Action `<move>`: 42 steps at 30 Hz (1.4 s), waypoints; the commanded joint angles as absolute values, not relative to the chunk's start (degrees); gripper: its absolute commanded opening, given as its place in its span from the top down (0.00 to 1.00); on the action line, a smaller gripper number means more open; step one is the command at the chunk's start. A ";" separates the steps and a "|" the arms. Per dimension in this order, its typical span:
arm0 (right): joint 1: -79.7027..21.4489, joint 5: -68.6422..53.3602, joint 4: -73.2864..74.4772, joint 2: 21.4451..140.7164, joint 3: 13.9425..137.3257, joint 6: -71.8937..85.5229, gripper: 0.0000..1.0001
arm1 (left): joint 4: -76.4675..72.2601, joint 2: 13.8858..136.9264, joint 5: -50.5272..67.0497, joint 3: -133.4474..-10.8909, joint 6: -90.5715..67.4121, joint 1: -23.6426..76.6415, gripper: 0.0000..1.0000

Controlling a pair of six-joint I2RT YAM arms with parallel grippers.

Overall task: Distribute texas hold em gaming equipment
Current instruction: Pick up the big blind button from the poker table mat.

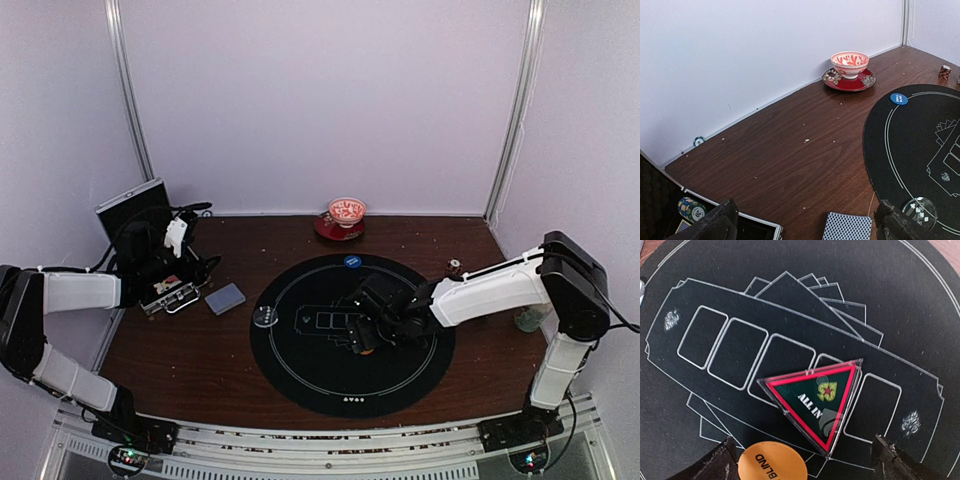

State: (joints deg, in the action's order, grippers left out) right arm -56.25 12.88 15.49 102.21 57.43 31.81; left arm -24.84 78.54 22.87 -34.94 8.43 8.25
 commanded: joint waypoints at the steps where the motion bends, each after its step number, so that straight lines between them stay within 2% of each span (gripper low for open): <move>1: -57.44 13.29 10.09 101.39 56.03 34.10 0.09 | -27.04 78.66 22.51 -35.86 8.87 8.34 0.02; 9: -58.99 10.82 8.09 103.83 55.19 35.30 0.17 | -27.09 78.83 22.50 -35.86 8.89 8.30 0.02; 20: -62.22 14.96 10.57 103.23 53.10 38.35 0.21 | -27.15 78.57 22.50 -35.77 8.95 8.31 0.02; 30: -63.70 15.92 10.19 103.19 51.22 38.96 0.39 | -27.13 78.57 22.19 -35.77 8.95 8.28 0.02; 37: -66.35 17.45 13.19 102.63 51.93 39.42 0.44 | -27.14 78.66 22.11 -35.86 8.96 8.27 0.02; 40: -67.40 18.16 14.20 102.55 51.87 39.87 0.53 | -27.01 78.60 22.08 -35.86 8.96 8.32 0.02; 42: -67.84 18.49 14.45 102.49 51.69 40.01 0.55 | -27.07 78.58 22.14 -35.86 8.96 8.31 0.02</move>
